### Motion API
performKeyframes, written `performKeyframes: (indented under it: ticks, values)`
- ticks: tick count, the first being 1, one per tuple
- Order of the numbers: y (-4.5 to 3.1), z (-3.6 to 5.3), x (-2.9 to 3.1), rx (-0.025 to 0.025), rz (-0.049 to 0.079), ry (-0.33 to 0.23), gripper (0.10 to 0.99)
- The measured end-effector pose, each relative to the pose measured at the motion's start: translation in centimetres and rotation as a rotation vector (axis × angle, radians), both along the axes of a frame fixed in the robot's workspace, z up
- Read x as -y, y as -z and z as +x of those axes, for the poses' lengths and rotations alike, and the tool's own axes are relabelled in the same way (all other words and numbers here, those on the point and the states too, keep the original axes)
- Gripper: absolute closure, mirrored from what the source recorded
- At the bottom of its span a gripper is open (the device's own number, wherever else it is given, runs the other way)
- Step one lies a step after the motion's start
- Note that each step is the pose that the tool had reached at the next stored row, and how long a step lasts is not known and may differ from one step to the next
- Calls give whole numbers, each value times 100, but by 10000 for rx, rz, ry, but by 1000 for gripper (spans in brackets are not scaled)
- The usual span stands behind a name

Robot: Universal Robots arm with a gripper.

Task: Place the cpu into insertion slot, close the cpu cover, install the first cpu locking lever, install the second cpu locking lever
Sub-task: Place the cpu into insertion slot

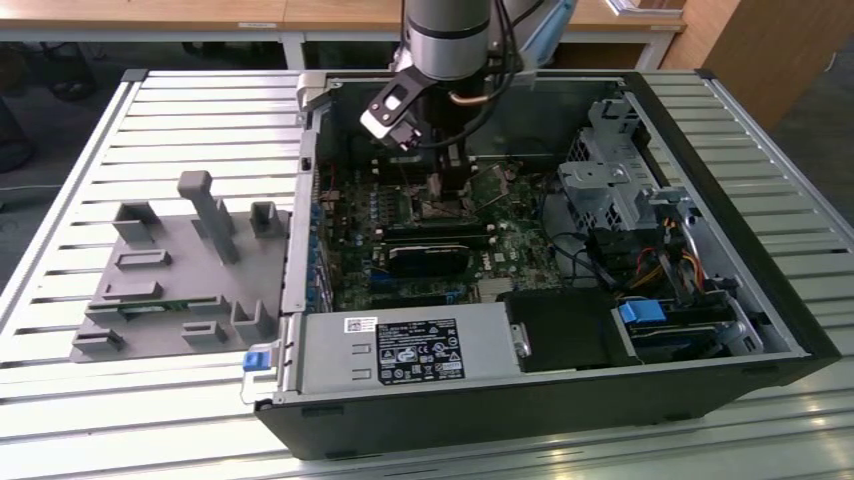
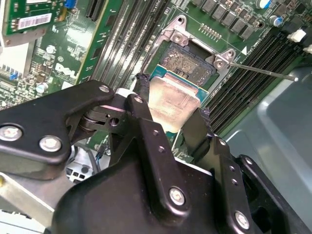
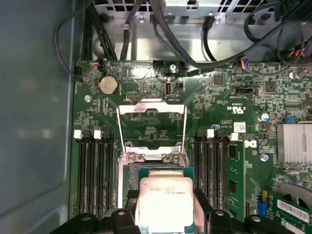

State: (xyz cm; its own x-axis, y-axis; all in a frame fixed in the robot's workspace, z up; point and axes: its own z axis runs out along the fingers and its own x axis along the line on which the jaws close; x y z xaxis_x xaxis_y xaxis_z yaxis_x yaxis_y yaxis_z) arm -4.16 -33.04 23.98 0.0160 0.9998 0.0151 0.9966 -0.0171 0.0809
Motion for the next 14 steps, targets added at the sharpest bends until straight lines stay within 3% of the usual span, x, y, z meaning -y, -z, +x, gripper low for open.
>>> performKeyframes:
  ticks: [14]
  values:
    - [182, -47, -54, 0, 0, 0, 561]
